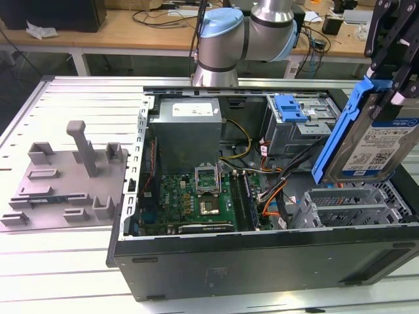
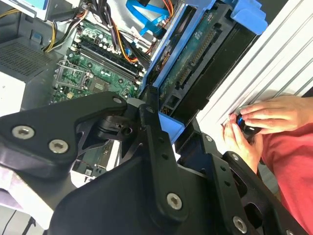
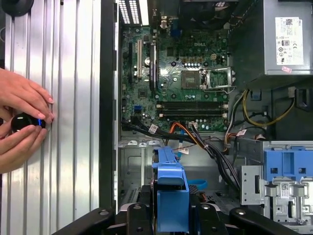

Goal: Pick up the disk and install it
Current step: 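Insert the disk into the insertion slot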

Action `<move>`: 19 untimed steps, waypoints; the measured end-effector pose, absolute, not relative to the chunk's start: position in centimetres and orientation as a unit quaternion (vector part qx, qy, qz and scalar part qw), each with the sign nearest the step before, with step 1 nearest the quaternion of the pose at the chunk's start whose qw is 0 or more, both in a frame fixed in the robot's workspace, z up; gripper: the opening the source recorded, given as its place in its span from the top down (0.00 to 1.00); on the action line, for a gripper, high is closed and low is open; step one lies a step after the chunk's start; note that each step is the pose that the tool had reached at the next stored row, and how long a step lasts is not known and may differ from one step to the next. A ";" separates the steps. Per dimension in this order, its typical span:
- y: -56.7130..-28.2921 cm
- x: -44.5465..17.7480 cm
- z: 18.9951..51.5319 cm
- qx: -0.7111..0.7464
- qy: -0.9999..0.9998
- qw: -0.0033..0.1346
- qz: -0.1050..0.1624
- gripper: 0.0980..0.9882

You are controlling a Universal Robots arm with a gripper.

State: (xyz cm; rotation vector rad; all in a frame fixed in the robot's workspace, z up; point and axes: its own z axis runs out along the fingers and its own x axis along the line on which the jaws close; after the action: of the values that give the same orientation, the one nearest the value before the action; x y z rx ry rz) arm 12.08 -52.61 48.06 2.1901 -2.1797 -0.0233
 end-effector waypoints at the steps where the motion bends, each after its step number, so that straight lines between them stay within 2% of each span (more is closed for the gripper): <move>1: -52.7 12.1 48.0 0.709 -0.705 0.026 -0.008 0.70; 19: -53.4 12.3 46.9 0.709 -0.705 0.026 -0.008 0.70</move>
State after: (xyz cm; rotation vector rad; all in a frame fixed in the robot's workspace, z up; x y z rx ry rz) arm 12.31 -53.39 46.86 2.1900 -2.1797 -0.0232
